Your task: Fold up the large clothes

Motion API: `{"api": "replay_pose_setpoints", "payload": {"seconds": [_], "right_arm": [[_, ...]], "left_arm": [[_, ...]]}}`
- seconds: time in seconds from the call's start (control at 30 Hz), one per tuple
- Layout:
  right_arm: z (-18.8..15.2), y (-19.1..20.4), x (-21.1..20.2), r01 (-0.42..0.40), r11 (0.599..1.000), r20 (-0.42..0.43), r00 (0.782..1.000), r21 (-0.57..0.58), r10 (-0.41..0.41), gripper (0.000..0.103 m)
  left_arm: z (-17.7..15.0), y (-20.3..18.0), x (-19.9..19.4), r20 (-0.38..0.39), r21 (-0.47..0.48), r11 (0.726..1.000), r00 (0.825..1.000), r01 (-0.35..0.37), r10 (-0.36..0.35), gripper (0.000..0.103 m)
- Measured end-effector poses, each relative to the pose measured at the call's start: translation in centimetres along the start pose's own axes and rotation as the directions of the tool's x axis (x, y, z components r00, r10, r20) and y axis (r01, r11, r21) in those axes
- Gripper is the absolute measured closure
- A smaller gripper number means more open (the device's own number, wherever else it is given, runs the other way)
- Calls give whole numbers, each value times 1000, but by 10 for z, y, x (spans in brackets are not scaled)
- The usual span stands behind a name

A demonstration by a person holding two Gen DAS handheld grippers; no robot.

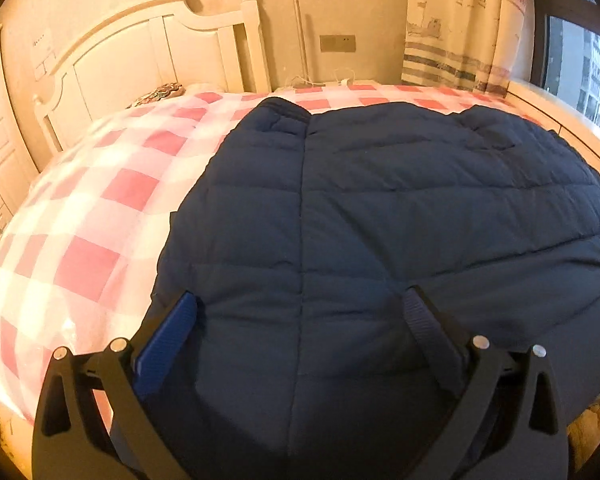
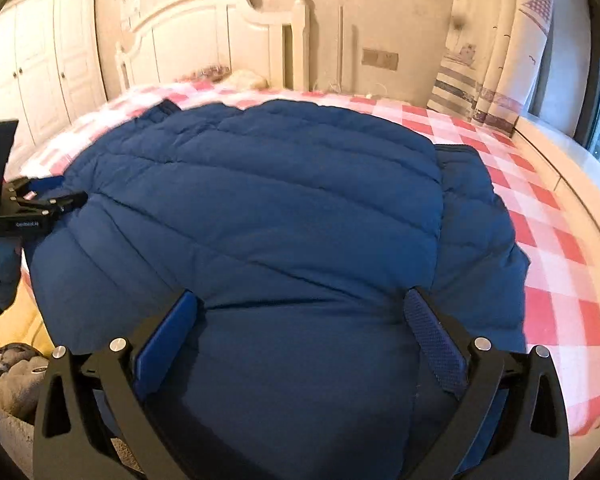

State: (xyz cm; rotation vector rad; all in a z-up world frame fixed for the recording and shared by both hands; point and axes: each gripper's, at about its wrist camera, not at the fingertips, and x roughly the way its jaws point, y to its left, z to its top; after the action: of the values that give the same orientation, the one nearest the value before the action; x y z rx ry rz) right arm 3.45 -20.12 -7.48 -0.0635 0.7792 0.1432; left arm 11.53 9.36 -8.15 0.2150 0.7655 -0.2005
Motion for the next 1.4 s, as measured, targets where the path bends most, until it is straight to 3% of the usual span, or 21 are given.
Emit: {"api": "replay_pose_setpoints", "payload": {"seconds": [0.1,0.2,0.23,0.3,0.33,0.53,0.6,0.63,0.7,0.77,0.83,0.9,1.0,1.07,1.4], "right_arm": [[3,-5,-17,79,997,18,997,10,-79,5],[-10,-23,-30,94,994,25,995,54,-95,5],[-19,-30,-27,78,994,11,997,75,-79,5],[-38,-45,-20,-29,987,49,999,158,21,4],[-44,-49,-17,-58,981,67,997,183,47,4],[-36,-39,-27,18,984,17,1000,178,-21,5],[-31,-25,-39,93,983,24,995,156,-98,5],[-29,-14,-48,89,988,48,994,126,-96,5],[-26,10,-58,54,996,89,994,70,-60,5],[-23,47,-60,-7,999,97,995,-31,10,5],[-22,77,-49,-35,990,69,997,-139,44,5],[-26,96,-25,-27,980,15,999,-198,30,4],[-35,96,-11,-30,972,35,999,-235,39,4],[-36,88,-11,-66,973,27,997,-222,74,4],[-24,90,-20,-29,977,10,999,-212,32,5]], "left_arm": [[1,10,-12,0,-26,999,1000,-22,22,2],[-5,31,-17,9,-75,996,999,-51,51,2],[-10,40,-12,-5,-95,995,1000,-26,25,2],[-18,57,-2,-25,-183,980,996,77,-83,2],[-18,59,0,-27,-199,976,995,91,-98,2],[-16,52,-10,-42,-195,980,998,32,-41,2],[-16,39,-35,2,-169,986,1000,2,-2,4],[-17,32,-45,31,-150,989,1000,10,-5,4],[-17,13,-63,84,-96,995,996,39,-31,4],[-17,-14,-75,109,-26,992,987,124,-121,3],[-19,-41,-71,97,46,990,985,136,-140,3],[-27,-66,-52,40,109,988,993,110,-115,3],[-34,-77,-36,49,165,985,997,55,-64,2],[-33,-77,-36,36,166,984,997,58,-65,2],[-33,-66,-46,49,133,987,994,87,-94,2]]}}
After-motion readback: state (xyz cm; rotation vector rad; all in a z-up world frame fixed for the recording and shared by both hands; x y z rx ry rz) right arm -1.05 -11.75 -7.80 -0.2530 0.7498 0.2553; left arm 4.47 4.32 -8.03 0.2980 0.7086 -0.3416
